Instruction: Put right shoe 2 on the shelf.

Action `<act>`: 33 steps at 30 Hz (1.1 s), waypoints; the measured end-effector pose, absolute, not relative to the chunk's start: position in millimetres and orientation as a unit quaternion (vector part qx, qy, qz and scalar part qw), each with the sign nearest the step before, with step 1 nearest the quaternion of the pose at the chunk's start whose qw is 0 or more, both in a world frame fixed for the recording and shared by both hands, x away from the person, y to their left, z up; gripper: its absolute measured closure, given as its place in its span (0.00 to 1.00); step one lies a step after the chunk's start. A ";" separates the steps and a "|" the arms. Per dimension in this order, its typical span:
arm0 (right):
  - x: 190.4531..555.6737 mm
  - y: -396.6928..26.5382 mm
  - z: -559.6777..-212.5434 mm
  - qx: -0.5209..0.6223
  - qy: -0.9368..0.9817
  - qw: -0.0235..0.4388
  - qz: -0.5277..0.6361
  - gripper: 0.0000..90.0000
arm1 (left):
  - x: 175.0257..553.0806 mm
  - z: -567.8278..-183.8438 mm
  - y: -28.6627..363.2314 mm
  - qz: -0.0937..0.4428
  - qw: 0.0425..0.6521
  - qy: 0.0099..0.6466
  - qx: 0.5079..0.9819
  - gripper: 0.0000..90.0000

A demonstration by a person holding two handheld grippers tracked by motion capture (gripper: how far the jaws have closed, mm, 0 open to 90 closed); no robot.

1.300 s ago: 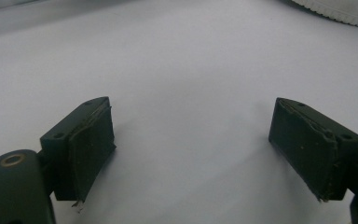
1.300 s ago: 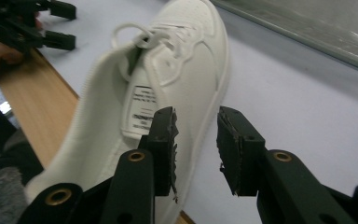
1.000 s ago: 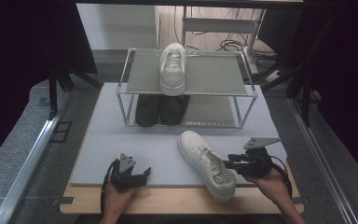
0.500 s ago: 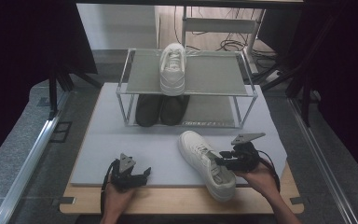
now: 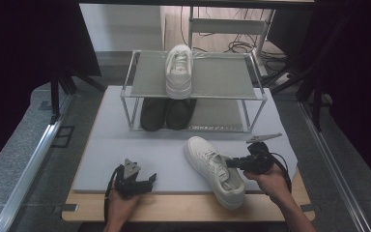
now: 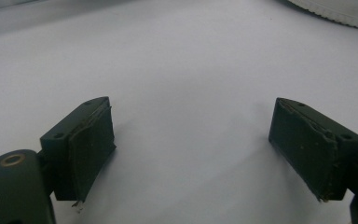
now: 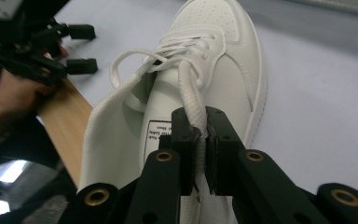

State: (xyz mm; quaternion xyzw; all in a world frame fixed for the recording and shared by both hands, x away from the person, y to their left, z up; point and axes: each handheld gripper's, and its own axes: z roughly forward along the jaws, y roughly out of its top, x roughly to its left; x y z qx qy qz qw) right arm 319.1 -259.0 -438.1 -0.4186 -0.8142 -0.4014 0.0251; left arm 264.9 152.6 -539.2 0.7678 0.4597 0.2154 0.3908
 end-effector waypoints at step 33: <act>337.0 -288.0 -384.4 -0.450 -0.742 0.112 -0.485 0.94 | 265.2 -539.3 152.4 0.216 0.392 0.460 0.767 0.15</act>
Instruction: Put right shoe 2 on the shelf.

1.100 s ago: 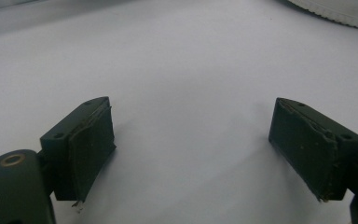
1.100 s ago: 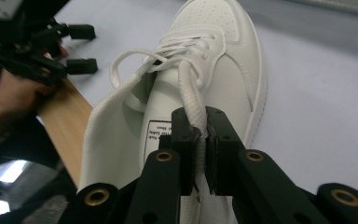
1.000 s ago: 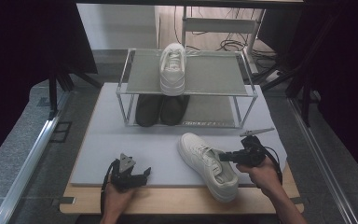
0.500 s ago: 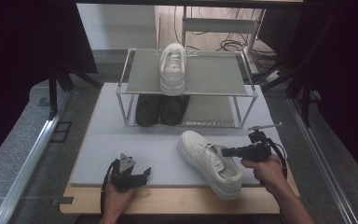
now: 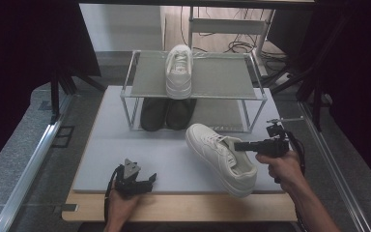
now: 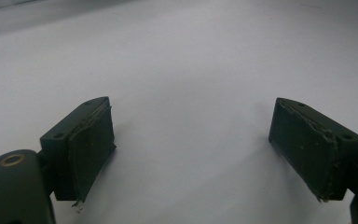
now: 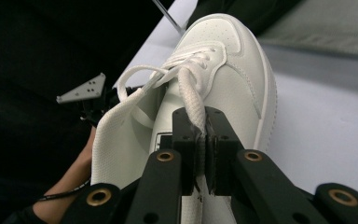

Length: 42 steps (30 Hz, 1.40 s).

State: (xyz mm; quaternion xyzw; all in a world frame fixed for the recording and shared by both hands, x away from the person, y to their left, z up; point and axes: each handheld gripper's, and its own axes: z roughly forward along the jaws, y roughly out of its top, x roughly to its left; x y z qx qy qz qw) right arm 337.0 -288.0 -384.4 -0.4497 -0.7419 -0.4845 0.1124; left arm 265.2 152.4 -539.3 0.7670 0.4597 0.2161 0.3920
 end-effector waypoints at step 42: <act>370.7 -311.5 -284.4 -0.466 -0.680 0.114 -0.554 0.94 | 265.9 -539.0 152.7 0.214 0.391 0.460 0.768 0.15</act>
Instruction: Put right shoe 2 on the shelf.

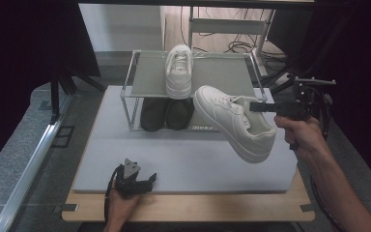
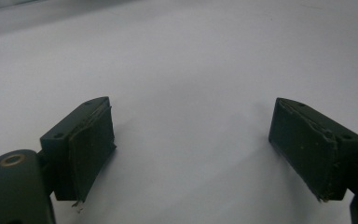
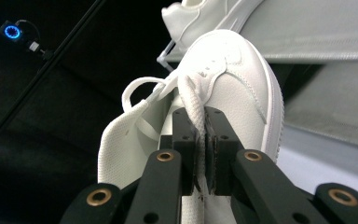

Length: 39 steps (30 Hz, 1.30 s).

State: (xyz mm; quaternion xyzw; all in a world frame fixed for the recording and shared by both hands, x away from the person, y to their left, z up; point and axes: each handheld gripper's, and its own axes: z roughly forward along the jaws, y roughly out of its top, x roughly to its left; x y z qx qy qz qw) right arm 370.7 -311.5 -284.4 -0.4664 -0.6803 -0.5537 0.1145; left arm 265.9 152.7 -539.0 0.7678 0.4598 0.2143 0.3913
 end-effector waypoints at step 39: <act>483.3 -273.8 -288.0 -0.564 -0.608 0.006 -0.559 0.93 | 265.9 -539.2 152.9 0.215 0.392 0.459 0.768 0.15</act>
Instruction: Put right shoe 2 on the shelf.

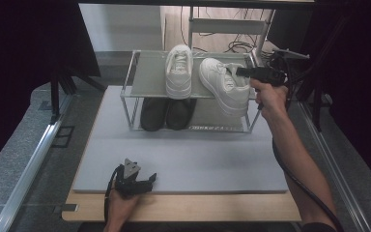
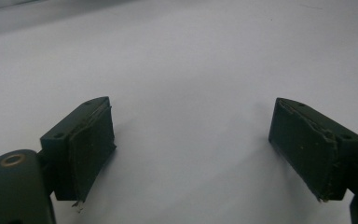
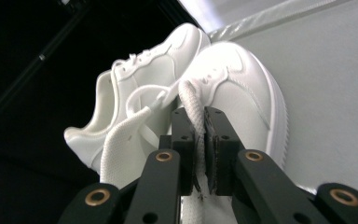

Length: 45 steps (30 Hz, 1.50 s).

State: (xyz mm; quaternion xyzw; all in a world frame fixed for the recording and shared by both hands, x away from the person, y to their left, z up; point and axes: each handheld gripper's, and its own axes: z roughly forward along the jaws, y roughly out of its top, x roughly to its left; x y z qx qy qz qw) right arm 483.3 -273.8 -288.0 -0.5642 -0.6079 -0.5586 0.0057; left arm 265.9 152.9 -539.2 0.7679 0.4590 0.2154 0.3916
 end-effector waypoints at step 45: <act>380.8 -313.5 -317.4 -0.456 -0.693 -0.096 -0.550 1.00 | 265.7 -539.0 152.9 0.216 0.389 0.458 0.769 0.15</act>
